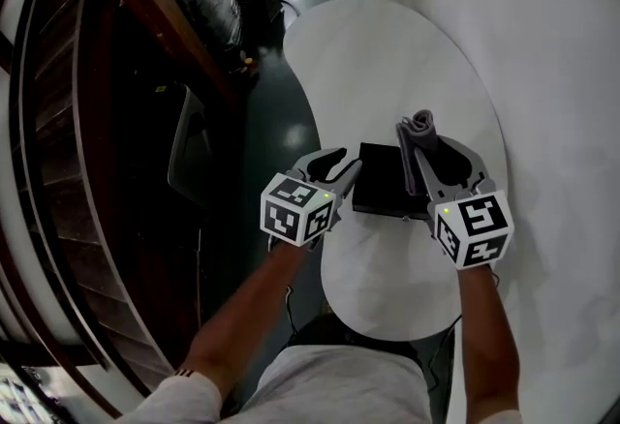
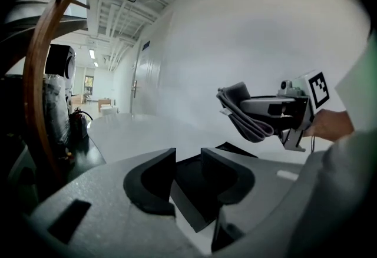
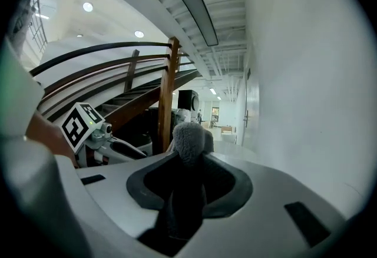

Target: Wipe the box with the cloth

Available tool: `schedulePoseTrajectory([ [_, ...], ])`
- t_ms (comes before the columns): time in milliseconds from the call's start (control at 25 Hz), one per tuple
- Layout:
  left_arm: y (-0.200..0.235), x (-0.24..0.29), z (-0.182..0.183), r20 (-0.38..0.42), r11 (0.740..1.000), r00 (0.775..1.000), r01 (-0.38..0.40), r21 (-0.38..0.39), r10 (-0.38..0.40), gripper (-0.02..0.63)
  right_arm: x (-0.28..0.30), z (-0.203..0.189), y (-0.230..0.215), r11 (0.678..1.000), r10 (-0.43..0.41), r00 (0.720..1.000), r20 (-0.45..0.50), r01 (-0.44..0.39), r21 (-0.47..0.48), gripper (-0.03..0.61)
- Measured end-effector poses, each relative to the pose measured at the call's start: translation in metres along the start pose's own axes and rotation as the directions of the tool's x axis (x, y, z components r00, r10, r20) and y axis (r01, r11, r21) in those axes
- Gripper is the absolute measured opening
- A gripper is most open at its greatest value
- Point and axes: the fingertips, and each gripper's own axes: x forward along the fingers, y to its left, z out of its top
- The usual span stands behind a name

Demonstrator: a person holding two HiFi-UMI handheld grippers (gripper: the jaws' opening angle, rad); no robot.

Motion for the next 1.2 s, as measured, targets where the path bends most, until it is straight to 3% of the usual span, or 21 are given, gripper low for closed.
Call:
schedulePoseTrajectory([
  [240, 0.008, 0.017, -0.037, -0.152, 0.994, 0.988, 0.013, -0.112, -0.031, 0.167, 0.034, -0.03, 0.013, 1.0, 0.013, 0.988, -0.152, -0.014, -0.007, 0.1],
  [440, 0.005, 0.029, -0.056, -0.234, 0.984, 0.97, 0.021, -0.178, -0.063, 0.175, 0.052, -0.055, 0.016, 1.0, 0.023, 0.96, -0.279, -0.027, -0.01, 0.1],
  [840, -0.001, 0.043, -0.076, -0.309, 0.971, 0.943, 0.049, -0.235, -0.123, 0.176, 0.084, -0.093, 0.03, 0.999, 0.015, 0.896, -0.444, -0.034, -0.034, 0.1],
  [1200, -0.002, 0.05, -0.089, -0.336, 0.967, 0.934, 0.035, -0.252, -0.121, 0.173, 0.101, -0.113, 0.039, 0.996, 0.017, 0.871, -0.491, -0.06, -0.072, 0.1],
])
